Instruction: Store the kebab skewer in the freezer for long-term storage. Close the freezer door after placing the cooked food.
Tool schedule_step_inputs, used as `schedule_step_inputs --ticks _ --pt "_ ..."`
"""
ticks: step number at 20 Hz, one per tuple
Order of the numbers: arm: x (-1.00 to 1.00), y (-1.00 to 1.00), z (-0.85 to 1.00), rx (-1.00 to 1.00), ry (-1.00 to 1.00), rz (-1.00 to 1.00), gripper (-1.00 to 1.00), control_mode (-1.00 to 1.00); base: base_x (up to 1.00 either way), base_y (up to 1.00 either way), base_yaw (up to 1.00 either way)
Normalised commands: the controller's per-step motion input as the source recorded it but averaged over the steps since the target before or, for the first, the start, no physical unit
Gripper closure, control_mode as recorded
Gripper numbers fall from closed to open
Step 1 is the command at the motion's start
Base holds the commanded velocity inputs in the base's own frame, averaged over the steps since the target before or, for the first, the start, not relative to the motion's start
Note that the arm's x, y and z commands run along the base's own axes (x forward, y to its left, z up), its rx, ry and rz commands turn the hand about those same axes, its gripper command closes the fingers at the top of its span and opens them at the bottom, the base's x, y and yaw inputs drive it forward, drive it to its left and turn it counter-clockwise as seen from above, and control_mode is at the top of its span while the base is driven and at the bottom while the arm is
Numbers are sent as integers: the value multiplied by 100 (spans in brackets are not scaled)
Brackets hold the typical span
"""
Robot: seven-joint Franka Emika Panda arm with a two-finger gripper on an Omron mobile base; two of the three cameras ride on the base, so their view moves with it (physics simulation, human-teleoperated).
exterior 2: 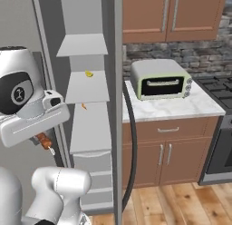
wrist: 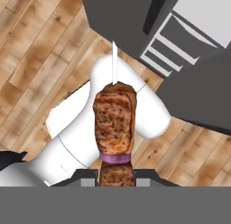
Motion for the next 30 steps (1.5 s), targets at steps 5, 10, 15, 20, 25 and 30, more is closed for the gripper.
schedule_step_inputs --ticks 5,10,15,20,25,30 --pt "0 0 0 0 0 0 100 100 -40 -1 0" --pt "0 0 0 0 0 0 100 100 -44 7 0" --pt "0 0 0 0 0 0 100 100 -32 44 1" --pt "0 0 0 0 0 0 100 100 -22 42 2" --pt "0 0 0 0 0 0 100 100 10 3 4" --pt "0 0 0 0 0 0 100 100 33 0 3"
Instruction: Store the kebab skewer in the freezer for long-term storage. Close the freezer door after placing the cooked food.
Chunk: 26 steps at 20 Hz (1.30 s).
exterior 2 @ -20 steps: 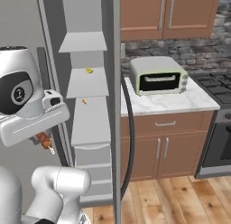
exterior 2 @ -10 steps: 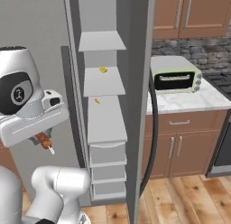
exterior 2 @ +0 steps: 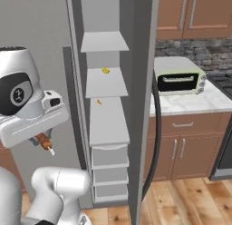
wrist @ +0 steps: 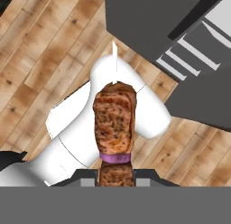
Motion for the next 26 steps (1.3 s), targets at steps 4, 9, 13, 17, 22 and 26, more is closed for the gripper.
schedule_step_inputs --ticks 4,9,13,17,22,26 --pt "0 0 0 0 0 0 100 100 28 2 0" --pt "0 0 0 0 0 0 100 100 46 0 0" --pt "0 0 0 0 0 0 100 100 48 0 0" --pt "0 0 0 0 0 0 100 100 50 0 0" --pt "0 0 0 0 0 0 100 100 32 -3 1" --pt "0 0 0 0 0 0 100 100 17 -17 2"
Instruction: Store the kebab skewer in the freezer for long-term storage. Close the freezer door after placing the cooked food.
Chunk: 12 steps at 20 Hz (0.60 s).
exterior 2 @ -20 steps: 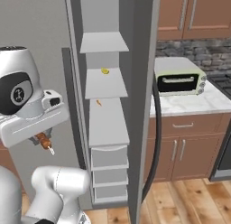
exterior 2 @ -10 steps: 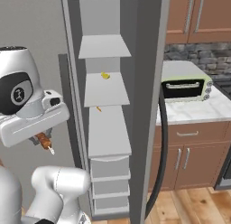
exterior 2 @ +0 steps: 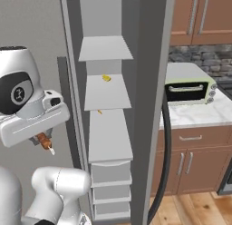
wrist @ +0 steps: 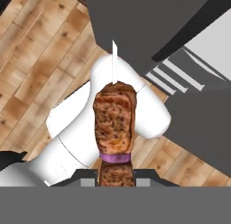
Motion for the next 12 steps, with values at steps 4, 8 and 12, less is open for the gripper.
schedule_step_inputs --ticks 4,8,12 --pt "0 0 0 0 0 0 100 100 19 -22 1" --pt "0 0 0 0 0 0 100 100 20 -28 0" --pt "0 0 0 0 0 0 100 100 4 -55 0"
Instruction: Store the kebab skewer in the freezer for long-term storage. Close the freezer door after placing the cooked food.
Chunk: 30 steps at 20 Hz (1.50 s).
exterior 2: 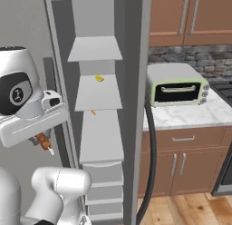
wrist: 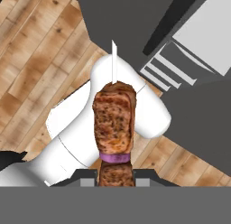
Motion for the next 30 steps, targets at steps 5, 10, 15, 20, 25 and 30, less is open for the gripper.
schedule_step_inputs --ticks 5,10,15,20,25,30 --pt "0 0 0 0 0 0 100 100 17 -41 0" --pt "0 0 0 0 0 0 100 100 30 -15 0" --pt "0 0 0 0 0 0 100 100 32 -4 0" --pt "0 0 0 0 0 0 100 100 12 -4 0" --pt "0 0 0 0 0 0 100 100 0 0 0" --pt "0 0 0 0 0 0 100 100 0 0 0"
